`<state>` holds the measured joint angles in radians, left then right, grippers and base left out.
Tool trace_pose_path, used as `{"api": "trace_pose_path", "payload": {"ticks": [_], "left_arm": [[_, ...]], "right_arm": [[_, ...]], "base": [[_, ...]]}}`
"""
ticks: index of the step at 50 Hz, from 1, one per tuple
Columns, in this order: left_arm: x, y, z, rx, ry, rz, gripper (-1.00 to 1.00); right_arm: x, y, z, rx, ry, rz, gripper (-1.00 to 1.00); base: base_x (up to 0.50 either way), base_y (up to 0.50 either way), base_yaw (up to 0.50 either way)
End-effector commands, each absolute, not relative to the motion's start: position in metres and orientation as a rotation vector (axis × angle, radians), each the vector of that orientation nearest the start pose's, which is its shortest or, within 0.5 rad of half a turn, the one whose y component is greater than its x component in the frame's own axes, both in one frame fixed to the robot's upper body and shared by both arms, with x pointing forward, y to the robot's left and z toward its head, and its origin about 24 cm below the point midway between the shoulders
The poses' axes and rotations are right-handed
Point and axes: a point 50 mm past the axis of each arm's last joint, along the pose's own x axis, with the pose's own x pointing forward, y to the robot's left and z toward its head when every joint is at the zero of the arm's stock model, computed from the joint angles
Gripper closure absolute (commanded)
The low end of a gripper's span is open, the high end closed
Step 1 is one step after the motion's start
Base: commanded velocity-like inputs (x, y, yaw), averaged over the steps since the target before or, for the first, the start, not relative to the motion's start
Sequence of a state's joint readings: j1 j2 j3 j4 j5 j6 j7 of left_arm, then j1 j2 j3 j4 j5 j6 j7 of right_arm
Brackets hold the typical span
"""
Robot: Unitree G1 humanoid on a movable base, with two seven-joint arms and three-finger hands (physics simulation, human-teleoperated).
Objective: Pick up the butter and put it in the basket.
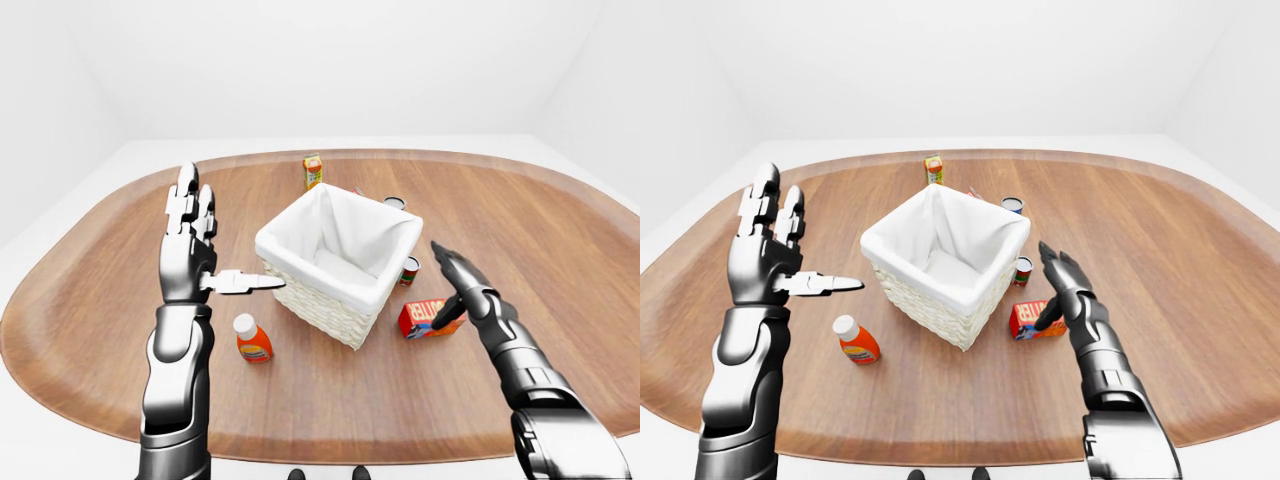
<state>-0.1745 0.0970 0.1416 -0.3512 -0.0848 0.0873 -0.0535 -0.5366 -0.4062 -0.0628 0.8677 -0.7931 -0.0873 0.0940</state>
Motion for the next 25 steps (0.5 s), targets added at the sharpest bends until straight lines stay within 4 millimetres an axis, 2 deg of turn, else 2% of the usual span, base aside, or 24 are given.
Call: {"api": "trace_pose_path", "payload": {"ticks": [1, 9, 25], "left_arm": [[0.263, 0.179, 0.16, 0.026, -0.437, 0.013, -1.0], [0.264, 0.179, 0.158, 0.026, -0.43, 0.014, -1.0], [0.264, 0.181, 0.159, 0.026, -0.433, 0.018, -1.0]], "right_arm": [[0.34, -0.254, 0.022, -1.279, 0.383, 0.1, -1.0], [0.343, -0.25, 0.018, -1.426, 0.373, 0.124, -1.0], [0.341, -0.233, 0.001, -1.423, 0.427, 0.215, -1.0]], "base": [[0.0, 0.0, 0.0], [0.0, 0.0, 0.0], [0.0, 0.0, 0.0]]}}
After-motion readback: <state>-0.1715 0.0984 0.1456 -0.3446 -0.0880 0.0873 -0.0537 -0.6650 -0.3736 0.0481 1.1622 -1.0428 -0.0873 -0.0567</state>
